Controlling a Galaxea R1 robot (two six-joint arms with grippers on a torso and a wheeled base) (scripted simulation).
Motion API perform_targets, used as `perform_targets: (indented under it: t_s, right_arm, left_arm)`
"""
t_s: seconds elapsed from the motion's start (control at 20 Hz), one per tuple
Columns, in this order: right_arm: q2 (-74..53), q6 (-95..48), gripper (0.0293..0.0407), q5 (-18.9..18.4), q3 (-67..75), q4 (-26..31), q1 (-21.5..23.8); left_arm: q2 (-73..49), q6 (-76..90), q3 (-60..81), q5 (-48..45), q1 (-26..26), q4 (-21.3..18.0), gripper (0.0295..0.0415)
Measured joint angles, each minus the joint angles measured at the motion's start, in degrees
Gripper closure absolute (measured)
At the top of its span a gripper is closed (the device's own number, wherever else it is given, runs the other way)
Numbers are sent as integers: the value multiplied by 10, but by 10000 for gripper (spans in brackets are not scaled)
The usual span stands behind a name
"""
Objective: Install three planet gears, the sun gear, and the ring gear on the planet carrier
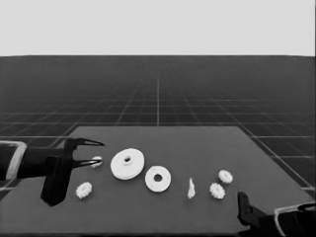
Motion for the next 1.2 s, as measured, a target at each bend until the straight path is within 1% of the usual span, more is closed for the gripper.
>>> perform_targets:
  t_s: [0.05, 0.1, 0.15, 0.2, 0.25, 0.3, 0.35, 0.4, 0.45, 0.5, 0.55, 0.7, 0.75, 0.8, 0.85, 0.95, 1.2]
  right_arm:
    - [8, -2, 407, 13, 30, 43, -31]
    - [5, -1, 392, 8, 17, 26, -19]
    - [3, -1, 363, 4, 9, 15, -13]
    - [1, 0, 332, 3, 4, 9, -9]
    - [1, 0, 320, 1, 2, 5, -6]
    - [0, 0, 317, 1, 0, 3, -5]
    - [0, 0, 316, 0, 0, 2, -4]
    - [0, 0, 315, 0, -1, 1, -4]
    - [0, 0, 315, 0, -1, 1, -4]
    - [0, 0, 315, 0, -1, 1, -3]
    - [0, 0, 315, 0, -1, 0, -3]
    - [0, 0, 315, 0, -2, 0, -3]
    - [0, 0, 315, 0, -2, 0, -3]
    - [0, 0, 315, 0, -2, 0, -3]
    - [0, 0, 315, 0, -2, 0, -3]
    - [0, 0, 315, 0, -2, 0, -3]
    - [0, 0, 315, 0, -2, 0, -3]
  left_arm:
    - [-2, -1, 41, 28, 40, -42, 415]
    - [-1, -1, 25, 17, 26, -25, 414]
    - [-1, -1, 14, 10, 16, -15, 396]
    - [-1, 0, 9, 6, 11, -9, 364]
    - [-24, -278, -19, 196, 128, 223, 324]
    - [40, -539, -86, 380, 179, 205, 306]
    - [99, -661, -176, 439, 192, 104, 312]
    - [132, -713, -253, 446, 199, 30, 319]
    - [152, -735, -307, 445, 204, -16, 323]
    - [164, -744, -343, 444, 207, -44, 325]
    - [173, -747, -367, 444, 208, -61, 325]
    - [183, -748, -397, 444, 210, -80, 326]
    - [195, -744, -422, 411, 264, -36, 326]
    - [207, -741, -443, 390, 299, -13, 326]
    - [215, -738, -459, 377, 318, 0, 326]
    - [223, -734, -476, 365, 333, 10, 326]
    - [228, -732, -484, 359, 340, 15, 326]
